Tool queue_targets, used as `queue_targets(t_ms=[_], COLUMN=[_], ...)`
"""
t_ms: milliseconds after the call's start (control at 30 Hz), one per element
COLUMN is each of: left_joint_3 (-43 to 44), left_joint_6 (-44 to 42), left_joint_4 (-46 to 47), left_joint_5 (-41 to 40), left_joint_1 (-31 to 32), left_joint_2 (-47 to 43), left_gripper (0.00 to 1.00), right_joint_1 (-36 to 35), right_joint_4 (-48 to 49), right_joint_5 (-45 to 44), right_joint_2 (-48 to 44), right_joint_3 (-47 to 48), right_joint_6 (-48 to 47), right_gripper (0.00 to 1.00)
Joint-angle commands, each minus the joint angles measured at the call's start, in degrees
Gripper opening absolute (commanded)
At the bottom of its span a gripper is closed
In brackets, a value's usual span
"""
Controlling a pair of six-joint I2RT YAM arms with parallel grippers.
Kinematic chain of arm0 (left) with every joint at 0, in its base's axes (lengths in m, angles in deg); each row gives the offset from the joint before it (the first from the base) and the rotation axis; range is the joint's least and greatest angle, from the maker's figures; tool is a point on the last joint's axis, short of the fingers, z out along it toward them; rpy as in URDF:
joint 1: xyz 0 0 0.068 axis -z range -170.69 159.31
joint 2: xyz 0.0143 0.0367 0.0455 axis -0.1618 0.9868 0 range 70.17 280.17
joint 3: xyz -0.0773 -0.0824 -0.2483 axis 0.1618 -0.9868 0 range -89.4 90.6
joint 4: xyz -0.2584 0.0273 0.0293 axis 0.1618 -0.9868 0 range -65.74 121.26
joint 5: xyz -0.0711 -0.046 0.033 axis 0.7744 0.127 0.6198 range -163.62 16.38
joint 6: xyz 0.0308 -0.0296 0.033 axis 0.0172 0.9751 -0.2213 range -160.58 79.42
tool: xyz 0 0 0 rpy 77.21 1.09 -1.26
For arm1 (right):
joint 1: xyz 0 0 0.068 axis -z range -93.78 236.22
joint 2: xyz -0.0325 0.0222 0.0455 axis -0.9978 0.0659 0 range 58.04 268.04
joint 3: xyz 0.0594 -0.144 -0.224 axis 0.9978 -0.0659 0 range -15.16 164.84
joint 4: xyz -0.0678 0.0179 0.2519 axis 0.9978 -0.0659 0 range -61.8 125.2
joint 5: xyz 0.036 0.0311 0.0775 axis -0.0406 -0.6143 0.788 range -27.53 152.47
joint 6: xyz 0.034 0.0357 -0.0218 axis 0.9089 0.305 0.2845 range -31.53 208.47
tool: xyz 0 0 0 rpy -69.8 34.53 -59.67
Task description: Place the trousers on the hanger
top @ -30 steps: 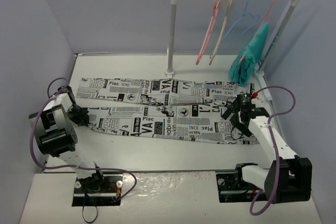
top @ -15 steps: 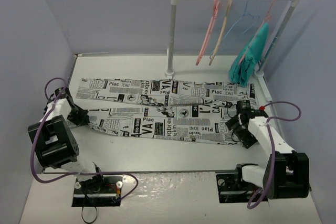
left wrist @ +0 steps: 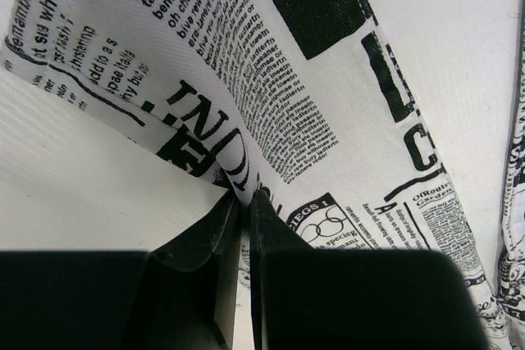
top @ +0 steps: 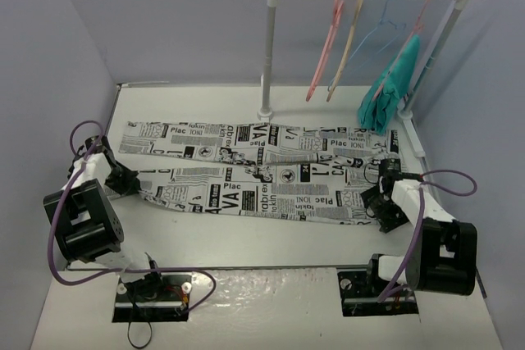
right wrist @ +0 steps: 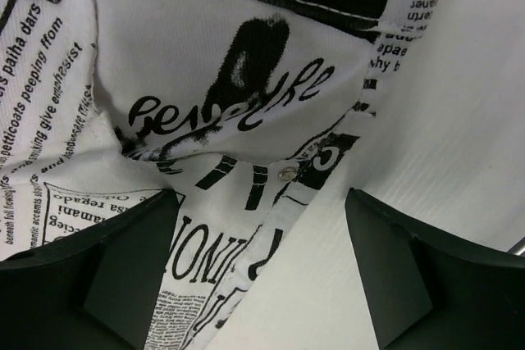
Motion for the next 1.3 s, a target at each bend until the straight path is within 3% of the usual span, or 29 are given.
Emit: queue_targets(t_ms=[0,100,233,333,700,933,1267], left_joint_3=[2.4,2.1,2.5,4.5,12.4,9.9,11.9], left_joint_6=[0.0,-0.1,-0.1,-0.1,-1.4,-1.1,-1.5], left_joint_4=[0.2,0.1,-0.4,-1.7,-8.7,-12.1,-22.1], left_joint_5=[0.4,0.3,0.0,0.0,-7.2,-12.6,-26.1], left_joint_1=[-0.3,-0.3,-0.4,-0.5,-3.3,-3.3,-0.3], left_joint_2=[-2.8,-3.1,-3.9,-4.7,-15.3,-27.1,-39.1], left_gripper=[0.00,0.00,0.00,0.00,0.00,0.00,0.00], right_joint_1=[0.1,0.1,0.1,0.2,1.0,1.1,-6.1], right_joint_4=[1.4,1.4,1.9,1.9,-7.9,-15.0,-24.0], right_joint_5=[-2.8,-2.5,-3.2,-4.0,-13.9,-21.3,-31.7], right_joint_2=[4.5,5.7,5.9,5.2,-6.7,-14.8,-23.3], right_joint_3=[-0.1,0.5,1.0,2.3,15.8,22.3,27.7], right_joint_6=[0.0,-0.3,-1.3,-2.6,-10.6,-14.8,-13.7], right_gripper=[0.72,0.55,0.18,0.00,0.00,0.00,0.00])
